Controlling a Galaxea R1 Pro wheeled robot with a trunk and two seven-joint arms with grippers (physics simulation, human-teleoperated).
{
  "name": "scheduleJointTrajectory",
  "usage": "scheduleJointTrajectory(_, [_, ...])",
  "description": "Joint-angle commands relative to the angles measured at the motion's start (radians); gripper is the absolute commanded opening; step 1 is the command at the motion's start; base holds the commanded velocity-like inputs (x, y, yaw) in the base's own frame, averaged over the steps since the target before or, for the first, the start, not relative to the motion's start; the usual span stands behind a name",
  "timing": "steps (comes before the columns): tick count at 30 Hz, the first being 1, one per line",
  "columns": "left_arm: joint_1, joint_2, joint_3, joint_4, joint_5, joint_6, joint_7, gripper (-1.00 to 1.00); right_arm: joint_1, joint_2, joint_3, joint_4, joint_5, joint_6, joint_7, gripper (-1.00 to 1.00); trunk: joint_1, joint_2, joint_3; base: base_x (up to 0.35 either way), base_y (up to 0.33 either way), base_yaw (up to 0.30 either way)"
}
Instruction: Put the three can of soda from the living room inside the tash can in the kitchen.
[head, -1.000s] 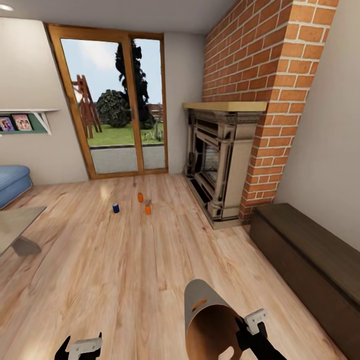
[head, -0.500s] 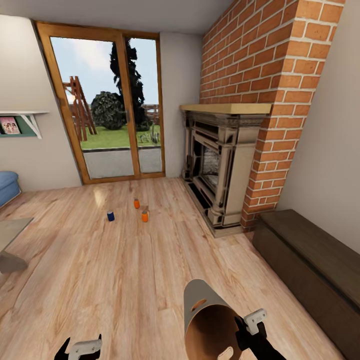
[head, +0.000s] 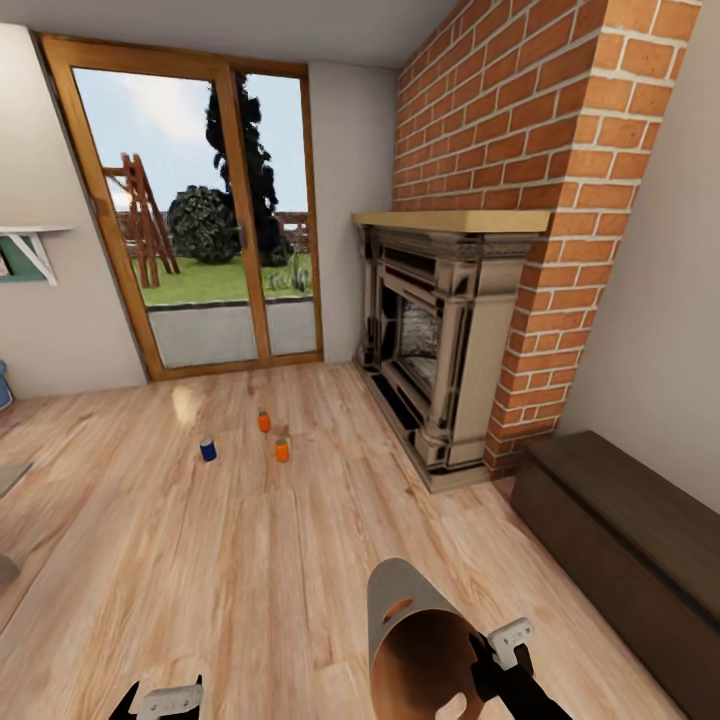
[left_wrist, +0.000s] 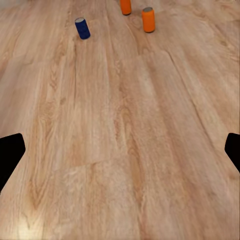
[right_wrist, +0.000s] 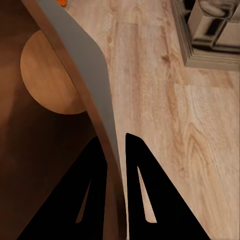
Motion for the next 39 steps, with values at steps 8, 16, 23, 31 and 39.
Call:
scheduleJointTrajectory(8, [0.000,0.000,0.000,0.000,0.000,0.000,0.000,1.00,0.000,0.001,-0.001,-0.002,-0.005,0.000,0.005,-1.00,0.000,0.000,0.000,0.321,0.093,-0.001])
scheduleJointTrajectory(16, [0.000,0.000,0.000,0.000,0.000,0.000,0.000,1.00,0.000,0.002,-0.001,-0.002,-0.004,0.000,0.005,-1.00,0.000,0.000,0.000,0.321,0.093,0.000])
scheduleJointTrajectory(23, [0.000,0.000,0.000,0.000,0.000,0.000,0.000,1.00,0.000,0.002,-0.001,-0.002,-0.004,0.000,0.005,-1.00,0.000,0.000,0.002,0.321,0.093,-0.017])
scheduleJointTrajectory(31, [0.000,0.000,0.000,0.000,0.000,0.000,0.000,1.00,0.000,0.002,-0.001,-0.002,-0.004,0.000,0.005,-1.00,0.000,0.000,0.011,0.321,0.093,-0.127])
scheduleJointTrajectory(39, [0.000,0.000,0.000,0.000,0.000,0.000,0.000,1.00,0.000,0.002,-0.001,-0.002,-0.005,0.000,0.005,-1.00,0.000,0.000,0.020,0.321,0.093,-0.158])
